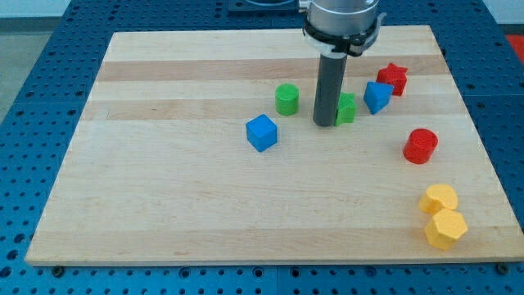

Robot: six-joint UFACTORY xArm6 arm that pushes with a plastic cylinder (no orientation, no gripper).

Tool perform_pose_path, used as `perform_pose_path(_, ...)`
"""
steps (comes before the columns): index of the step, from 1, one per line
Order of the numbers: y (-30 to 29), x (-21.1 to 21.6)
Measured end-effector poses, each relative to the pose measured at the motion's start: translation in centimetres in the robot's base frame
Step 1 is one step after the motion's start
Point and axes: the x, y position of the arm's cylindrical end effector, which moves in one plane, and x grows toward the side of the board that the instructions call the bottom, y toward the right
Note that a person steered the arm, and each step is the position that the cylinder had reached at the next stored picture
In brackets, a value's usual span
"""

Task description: Place the arm above the blue cube

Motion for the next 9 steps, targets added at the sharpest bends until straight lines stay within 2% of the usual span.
perform_pose_path(4,1.6,-1.5)
perform_pose_path(6,-0.2,8.3)
perform_pose_path(7,-7.0,10.9)
perform_pose_path(8,-15.8,11.0)
perform_pose_path(9,-21.8,8.6)
